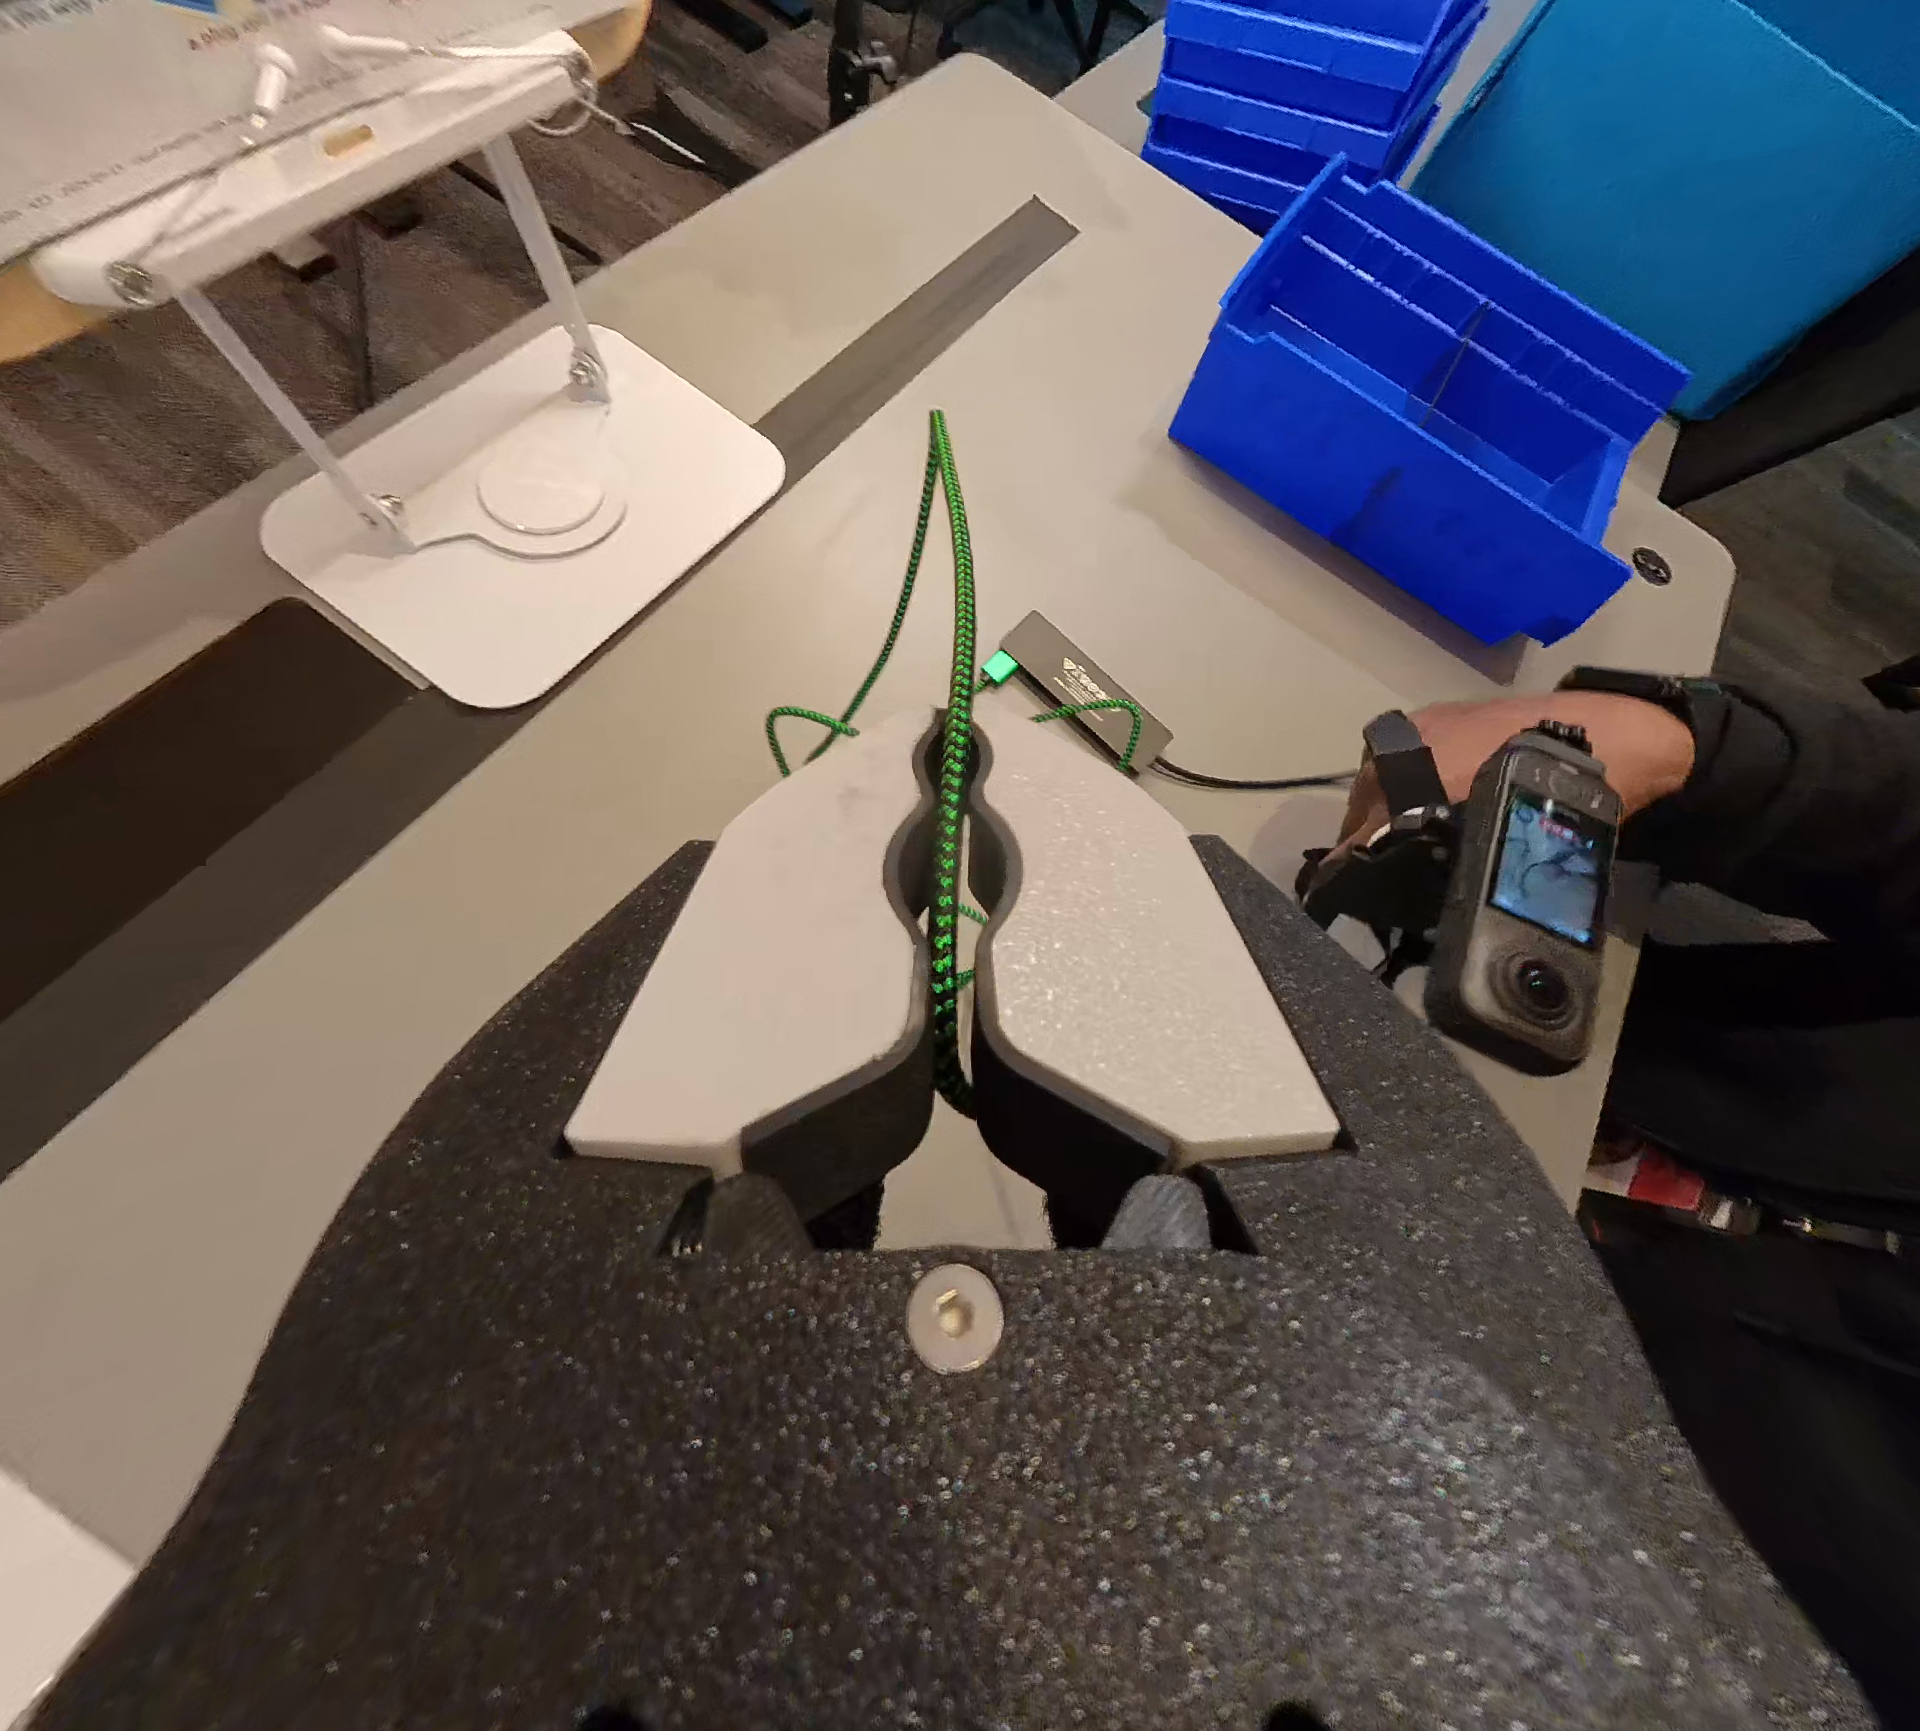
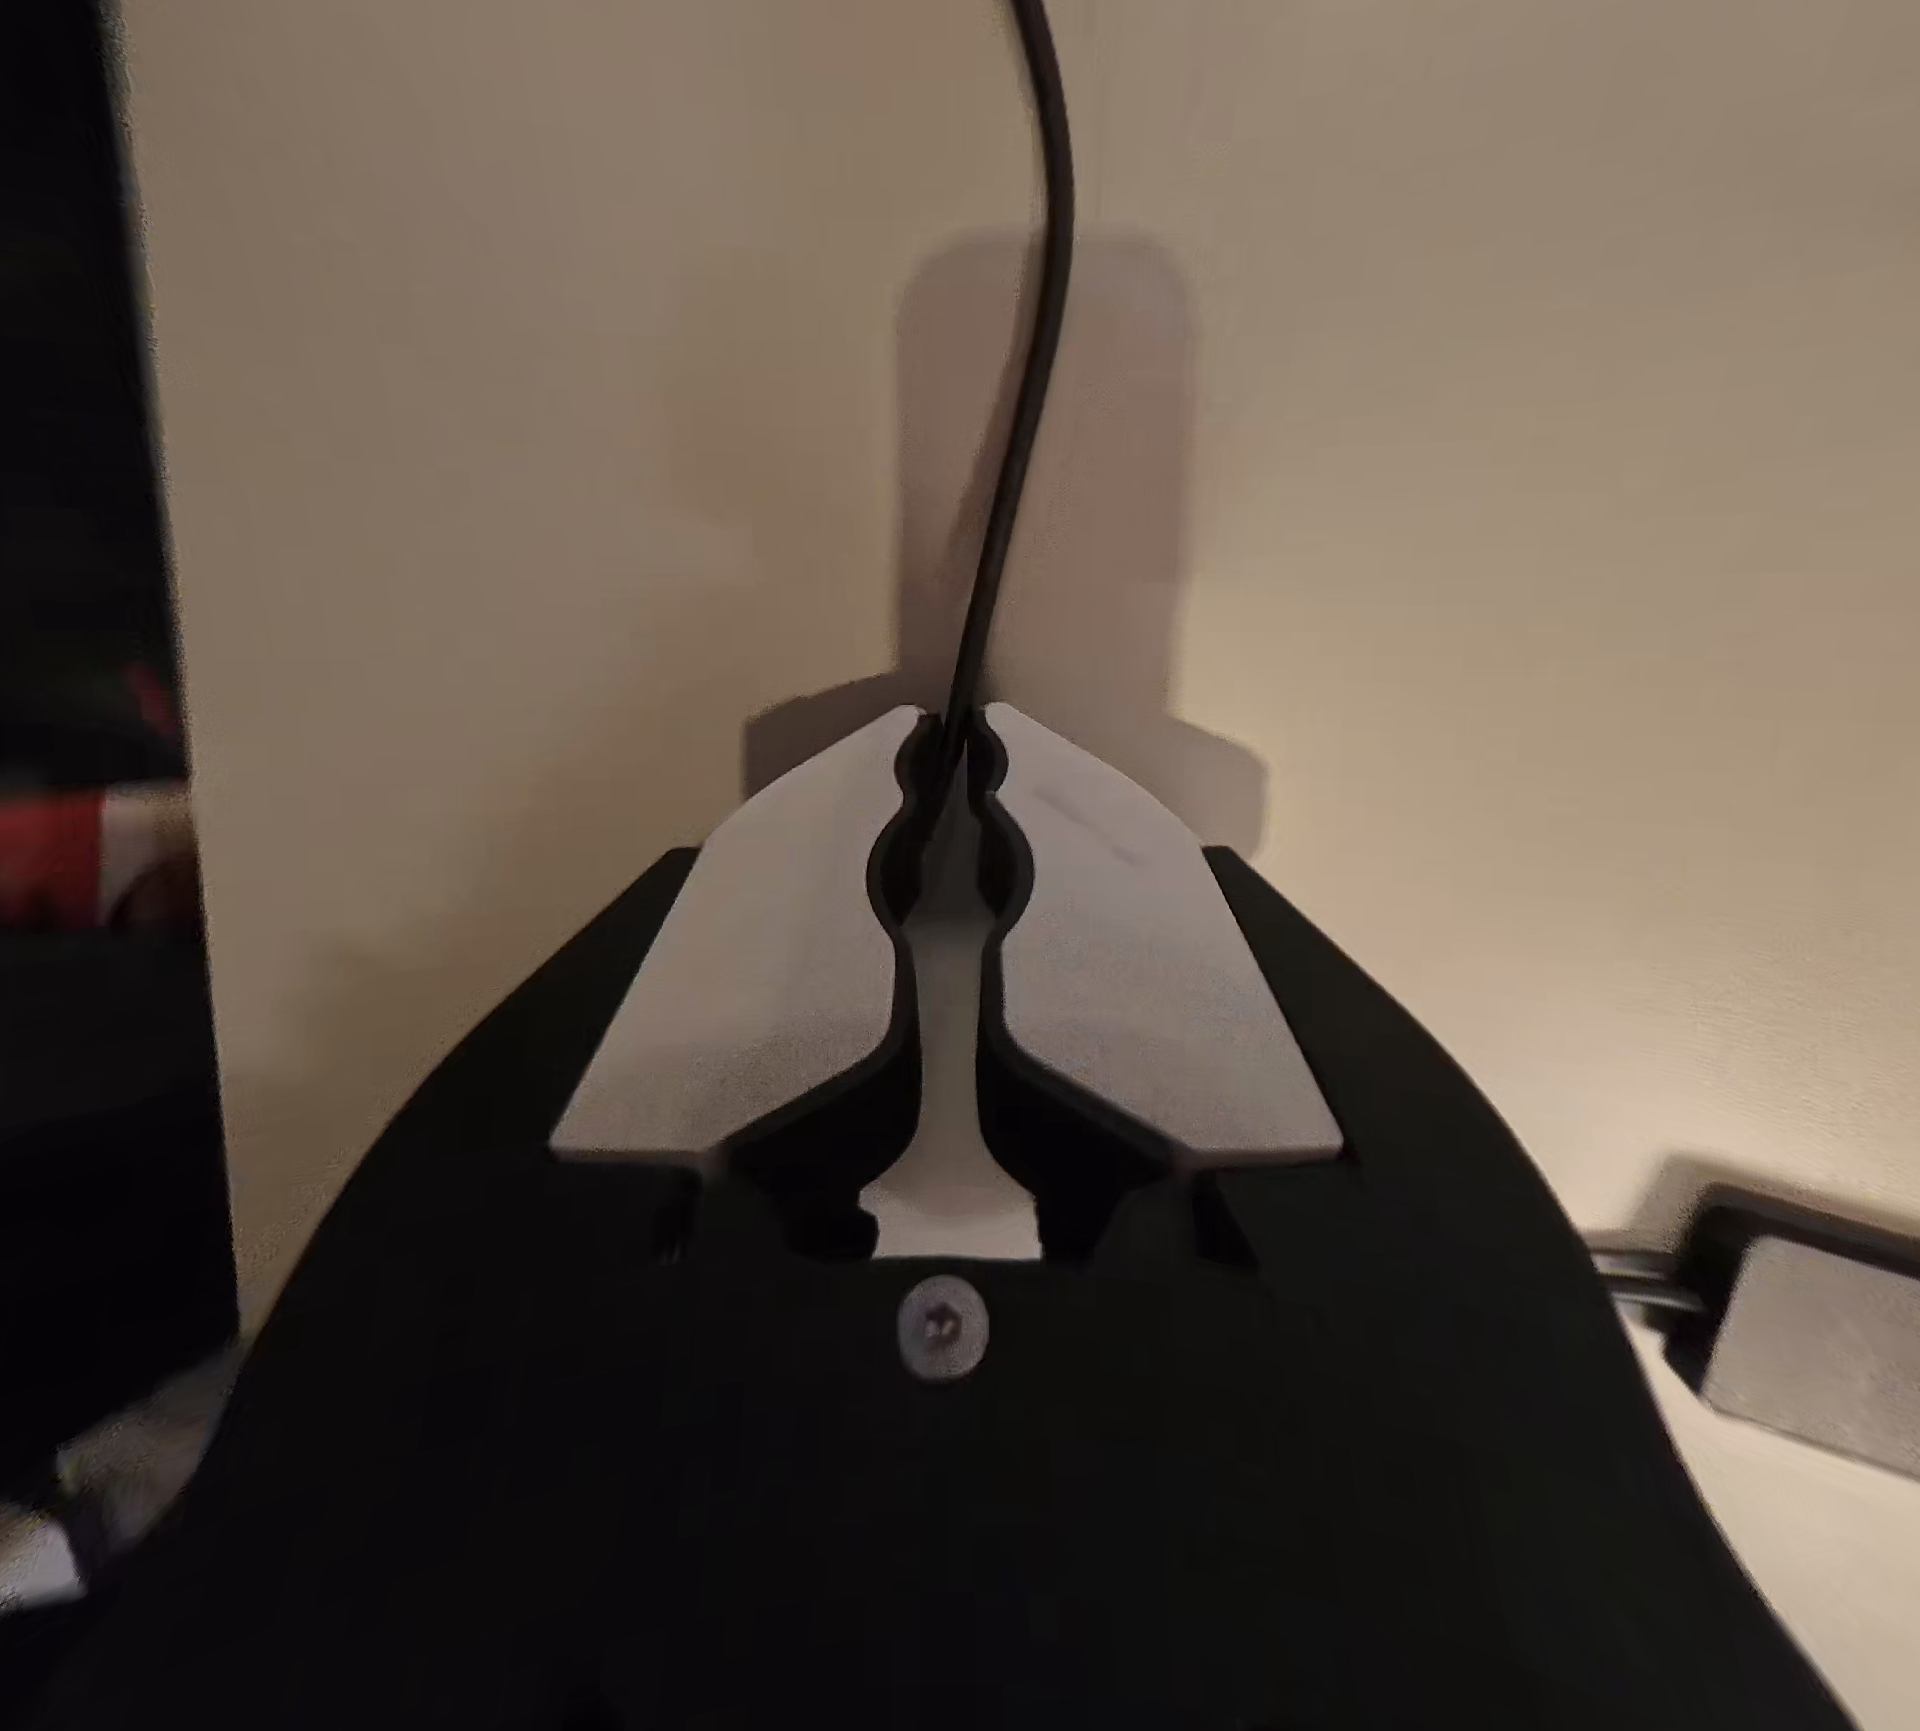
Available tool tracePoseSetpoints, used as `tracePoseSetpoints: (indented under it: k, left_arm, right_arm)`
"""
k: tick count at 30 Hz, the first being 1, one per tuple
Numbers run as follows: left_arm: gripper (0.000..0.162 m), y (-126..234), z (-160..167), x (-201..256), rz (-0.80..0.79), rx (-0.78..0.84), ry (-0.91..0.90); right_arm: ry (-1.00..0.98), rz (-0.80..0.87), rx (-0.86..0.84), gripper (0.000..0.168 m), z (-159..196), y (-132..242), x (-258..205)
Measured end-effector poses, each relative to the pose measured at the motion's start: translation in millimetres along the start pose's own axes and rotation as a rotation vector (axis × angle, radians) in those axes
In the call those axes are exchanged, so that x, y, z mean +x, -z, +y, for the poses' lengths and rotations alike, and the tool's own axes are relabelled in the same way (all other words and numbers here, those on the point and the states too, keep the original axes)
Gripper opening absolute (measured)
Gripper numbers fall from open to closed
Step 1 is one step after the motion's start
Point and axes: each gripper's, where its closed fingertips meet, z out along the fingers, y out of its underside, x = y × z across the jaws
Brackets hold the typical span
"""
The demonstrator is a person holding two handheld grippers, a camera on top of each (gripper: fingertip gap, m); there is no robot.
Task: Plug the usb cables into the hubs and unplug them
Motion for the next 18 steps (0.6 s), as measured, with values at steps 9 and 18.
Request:
tracePoseSetpoints:
  k: [9,18]
  left_arm:
    - [0.0,-55.6,82.4,14.3,0.191,0.003,0.151]
    - [0.031,-90.5,145.5,-42.3,0.147,0.045,0.394]
  right_arm:
    - [-0.019,-0.128,0.154,0.013,20.5,21.8,-22.8]
    - [-0.123,0.004,0.479,0.026,-15.4,42.0,10.4]
